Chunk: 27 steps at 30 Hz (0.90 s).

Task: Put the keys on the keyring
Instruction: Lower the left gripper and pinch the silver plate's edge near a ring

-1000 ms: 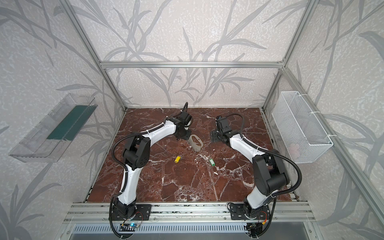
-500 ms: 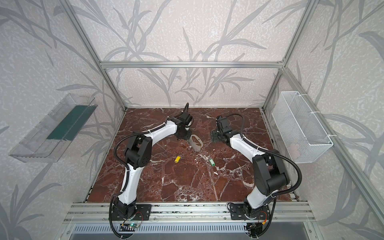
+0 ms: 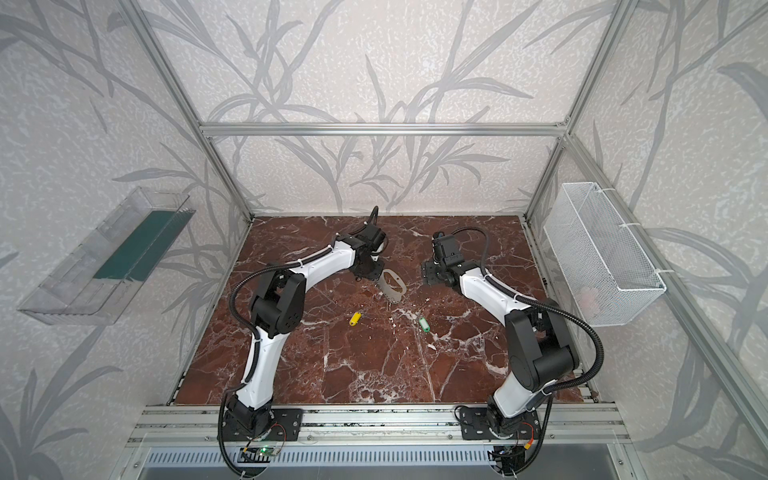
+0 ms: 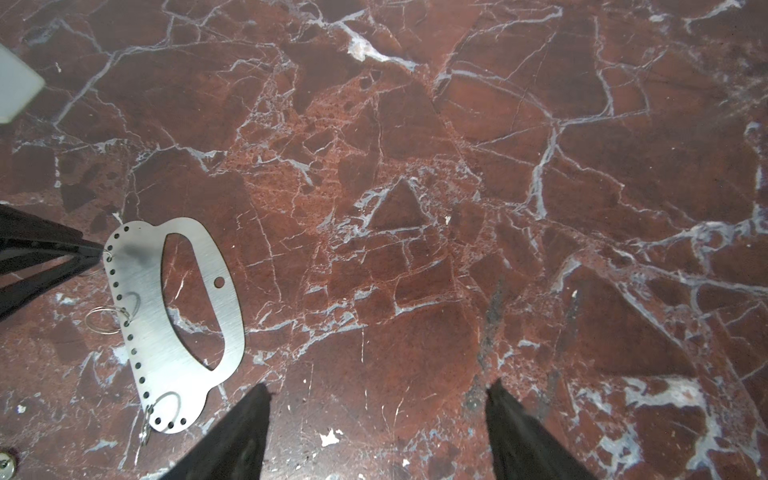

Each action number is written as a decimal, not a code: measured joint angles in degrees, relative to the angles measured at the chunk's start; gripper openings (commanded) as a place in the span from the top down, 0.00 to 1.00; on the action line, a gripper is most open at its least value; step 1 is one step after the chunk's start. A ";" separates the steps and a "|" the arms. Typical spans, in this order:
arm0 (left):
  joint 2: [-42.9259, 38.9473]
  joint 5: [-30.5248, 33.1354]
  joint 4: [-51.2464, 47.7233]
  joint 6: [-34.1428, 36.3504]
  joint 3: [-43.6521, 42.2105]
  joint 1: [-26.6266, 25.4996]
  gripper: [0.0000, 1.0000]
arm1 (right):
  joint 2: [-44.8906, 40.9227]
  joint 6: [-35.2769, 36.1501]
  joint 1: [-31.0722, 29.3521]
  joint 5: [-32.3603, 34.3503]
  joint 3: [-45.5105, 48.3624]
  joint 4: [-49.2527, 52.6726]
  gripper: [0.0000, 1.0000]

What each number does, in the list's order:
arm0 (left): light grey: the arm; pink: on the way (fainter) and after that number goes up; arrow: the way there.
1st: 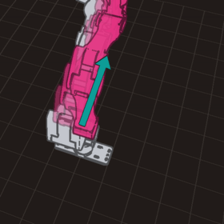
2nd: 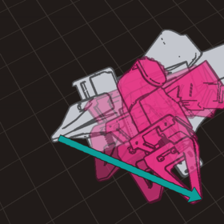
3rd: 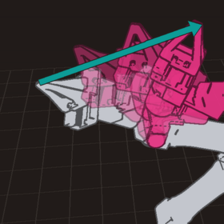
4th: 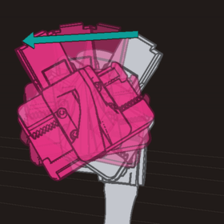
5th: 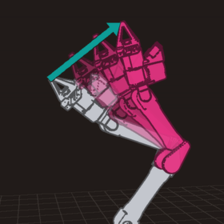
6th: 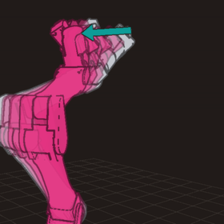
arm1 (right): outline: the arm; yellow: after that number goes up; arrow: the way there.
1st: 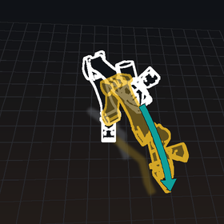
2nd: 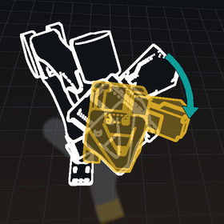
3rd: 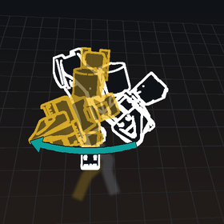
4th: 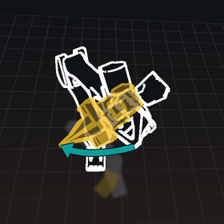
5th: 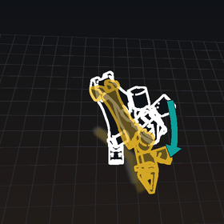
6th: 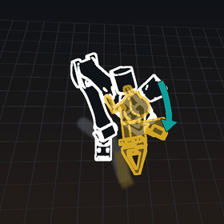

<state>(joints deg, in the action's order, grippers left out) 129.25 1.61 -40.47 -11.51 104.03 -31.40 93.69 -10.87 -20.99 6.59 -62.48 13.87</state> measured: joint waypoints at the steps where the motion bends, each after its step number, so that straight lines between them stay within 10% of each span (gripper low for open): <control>1: 0.11 0.00 -0.02 0.00 0.02 -0.04 0.79 | 0.00 0.00 0.00 0.00 0.00 0.02 0.20; 27: 1.79 1.55 -1.38 0.39 0.94 -0.55 0.85 | 0.00 0.33 0.00 0.04 0.00 0.61 0.21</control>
<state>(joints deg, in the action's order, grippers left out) 131.04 3.16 -41.85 -11.11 104.97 -31.94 93.69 -10.55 -20.99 6.63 -62.48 14.48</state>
